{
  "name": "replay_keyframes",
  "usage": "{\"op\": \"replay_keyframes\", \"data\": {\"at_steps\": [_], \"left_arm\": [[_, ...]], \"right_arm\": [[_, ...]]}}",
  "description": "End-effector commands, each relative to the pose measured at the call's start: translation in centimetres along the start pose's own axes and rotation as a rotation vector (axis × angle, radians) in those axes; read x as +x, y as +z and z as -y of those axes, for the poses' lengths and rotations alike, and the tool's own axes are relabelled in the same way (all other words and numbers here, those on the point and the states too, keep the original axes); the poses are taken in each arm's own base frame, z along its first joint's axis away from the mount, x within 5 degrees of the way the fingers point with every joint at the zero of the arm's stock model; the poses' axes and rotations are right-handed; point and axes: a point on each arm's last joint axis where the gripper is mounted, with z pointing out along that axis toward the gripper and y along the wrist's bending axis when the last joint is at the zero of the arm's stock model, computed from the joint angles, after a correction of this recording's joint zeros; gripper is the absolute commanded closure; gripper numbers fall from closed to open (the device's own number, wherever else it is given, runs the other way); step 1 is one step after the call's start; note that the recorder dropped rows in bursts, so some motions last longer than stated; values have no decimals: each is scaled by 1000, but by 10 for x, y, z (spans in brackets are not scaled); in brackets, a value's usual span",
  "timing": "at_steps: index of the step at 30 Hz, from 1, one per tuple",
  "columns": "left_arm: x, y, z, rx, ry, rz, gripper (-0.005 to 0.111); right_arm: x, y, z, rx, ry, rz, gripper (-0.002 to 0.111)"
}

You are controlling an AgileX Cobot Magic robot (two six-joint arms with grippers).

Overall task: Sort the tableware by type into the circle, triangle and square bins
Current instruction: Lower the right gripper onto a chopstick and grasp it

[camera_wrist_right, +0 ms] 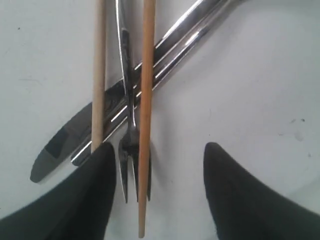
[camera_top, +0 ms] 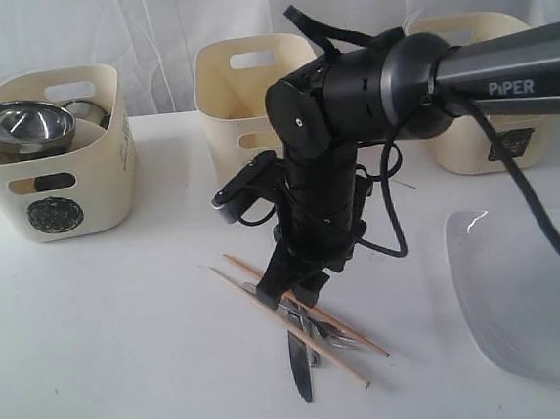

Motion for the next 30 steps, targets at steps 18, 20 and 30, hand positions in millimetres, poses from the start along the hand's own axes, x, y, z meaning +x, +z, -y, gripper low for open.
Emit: {"op": "replay_keyframes", "data": {"at_steps": [18, 20, 30], "left_arm": [[1, 0, 0, 1, -6, 4, 107], [1, 0, 0, 1, -6, 4, 107], [1, 0, 0, 1, -6, 4, 107]], "right_arm": [[-7, 45, -2, -37, -92, -85, 77], [-7, 45, -2, -38, -108, -85, 82], [-8, 44, -2, -37, -114, -83, 108]]}}
